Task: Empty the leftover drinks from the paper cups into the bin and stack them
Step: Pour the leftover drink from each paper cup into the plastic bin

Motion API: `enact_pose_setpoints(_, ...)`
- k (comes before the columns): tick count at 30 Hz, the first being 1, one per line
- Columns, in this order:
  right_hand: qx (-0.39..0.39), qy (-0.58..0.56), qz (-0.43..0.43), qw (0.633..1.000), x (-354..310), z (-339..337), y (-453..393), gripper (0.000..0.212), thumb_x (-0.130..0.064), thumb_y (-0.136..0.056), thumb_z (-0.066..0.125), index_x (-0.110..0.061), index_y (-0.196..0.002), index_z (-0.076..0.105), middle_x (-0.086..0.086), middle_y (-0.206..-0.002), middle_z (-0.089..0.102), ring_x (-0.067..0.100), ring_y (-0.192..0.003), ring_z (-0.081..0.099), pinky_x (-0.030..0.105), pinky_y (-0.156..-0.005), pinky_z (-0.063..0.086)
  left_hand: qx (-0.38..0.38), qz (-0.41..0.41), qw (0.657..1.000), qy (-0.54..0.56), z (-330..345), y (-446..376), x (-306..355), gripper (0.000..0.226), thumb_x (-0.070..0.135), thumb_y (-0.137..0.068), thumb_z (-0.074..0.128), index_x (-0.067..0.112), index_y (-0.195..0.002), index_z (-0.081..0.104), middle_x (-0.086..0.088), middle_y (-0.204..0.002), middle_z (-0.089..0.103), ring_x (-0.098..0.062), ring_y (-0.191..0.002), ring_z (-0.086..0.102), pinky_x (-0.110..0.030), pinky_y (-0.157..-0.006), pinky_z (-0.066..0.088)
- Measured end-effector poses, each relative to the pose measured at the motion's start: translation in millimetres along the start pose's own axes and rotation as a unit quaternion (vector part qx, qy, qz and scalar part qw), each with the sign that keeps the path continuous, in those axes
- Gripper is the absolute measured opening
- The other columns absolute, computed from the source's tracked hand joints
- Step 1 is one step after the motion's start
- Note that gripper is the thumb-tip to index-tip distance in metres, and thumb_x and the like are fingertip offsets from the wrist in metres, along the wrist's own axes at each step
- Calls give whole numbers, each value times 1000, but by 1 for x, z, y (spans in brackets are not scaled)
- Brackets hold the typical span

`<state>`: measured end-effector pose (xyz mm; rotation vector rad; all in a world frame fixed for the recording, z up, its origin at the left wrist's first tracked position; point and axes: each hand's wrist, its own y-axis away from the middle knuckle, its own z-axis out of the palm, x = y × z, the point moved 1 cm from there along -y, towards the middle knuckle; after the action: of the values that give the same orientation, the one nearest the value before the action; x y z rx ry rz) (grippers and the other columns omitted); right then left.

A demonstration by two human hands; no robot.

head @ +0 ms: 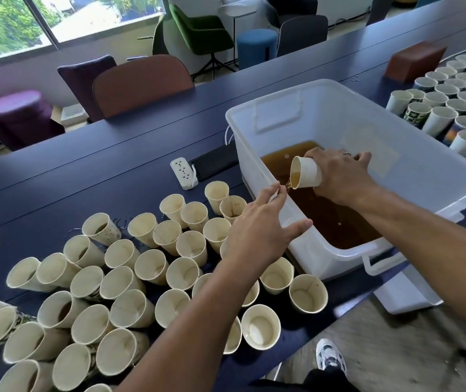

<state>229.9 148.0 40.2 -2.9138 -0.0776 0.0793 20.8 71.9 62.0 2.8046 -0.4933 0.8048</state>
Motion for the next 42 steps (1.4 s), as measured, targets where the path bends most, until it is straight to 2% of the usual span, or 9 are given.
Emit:
enact_pose_setpoints(9,12,29,-19,999,-2,-3,2,61,-25,-74,78,-29,-127,47,5,-112,61,31,-102,57,42,-80,19,3,3,1000,2,1,0,-1,84,68,-91,56,33,-160,24,21,-165,16,-18,-148,30,-48,-112,41)
enact_pose_setpoints(15,22,80,-37,996,-5,-3,2,60,-21,-75,76,-30,-128,49,5,-113,62,32,-104,58,47,-87,31,4,2,1000,5,0,0,0,83,67,-91,57,33,-159,25,22,-165,16,-17,-148,31,-48,-112,41)
enact_pose_setpoints(20,24,130,-71,989,-8,0,3,64,-19,-70,80,-30,-126,52,4,-111,64,32,-105,59,43,-83,27,3,1,1000,5,0,0,1,83,66,-91,58,33,-159,25,22,-165,16,-17,-149,30,-48,-112,41)
enact_pose_setpoints(27,74,124,-21,989,-7,-11,4,56,-20,-73,79,-22,-123,52,11,-109,65,35,-100,61,49,-87,34,0,1,1000,4,-1,0,0,84,68,-90,57,33,-160,25,23,-165,15,-17,-149,31,-48,-111,42)
enact_pose_setpoints(31,40,135,-6,990,-7,-9,6,53,-19,-74,77,-24,-120,50,9,-105,63,33,-100,60,48,-87,34,-1,0,1000,5,-1,0,0,84,68,-90,57,33,-160,24,22,-165,15,-17,-148,31,-47,-110,42)
enact_pose_setpoints(35,54,124,5,991,-4,-9,5,58,-22,-71,81,-22,-120,51,10,-104,64,34,-97,60,49,-86,35,-3,0,1000,5,-1,1,1,84,68,-90,56,34,-160,24,22,-165,15,-17,-149,30,-47,-111,41)
enact_pose_setpoints(38,-9,116,25,993,-6,-7,7,53,-27,-74,78,-26,-118,48,6,-103,61,31,-99,59,50,-89,35,0,4,1000,9,-1,1,1,84,67,-91,57,32,-160,26,22,-165,16,-17,-148,32,-47,-110,41)
enact_pose_setpoints(40,-32,82,52,995,-6,-8,8,50,-28,-77,76,-26,-117,47,5,-102,60,30,-99,58,50,-90,33,5,3,1000,15,0,2,1,83,67,-91,58,32,-159,27,23,-164,17,-17,-147,33,-46,-109,41)
enact_pose_setpoints(42,-42,8,82,996,-6,-15,7,57,-28,-76,78,-25,-123,47,6,-106,60,32,-102,57,52,-92,32,10,4,1000,12,-2,2,2,82,66,-90,59,31,-159,29,23,-163,20,-17,-146,33,-46,-109,41)
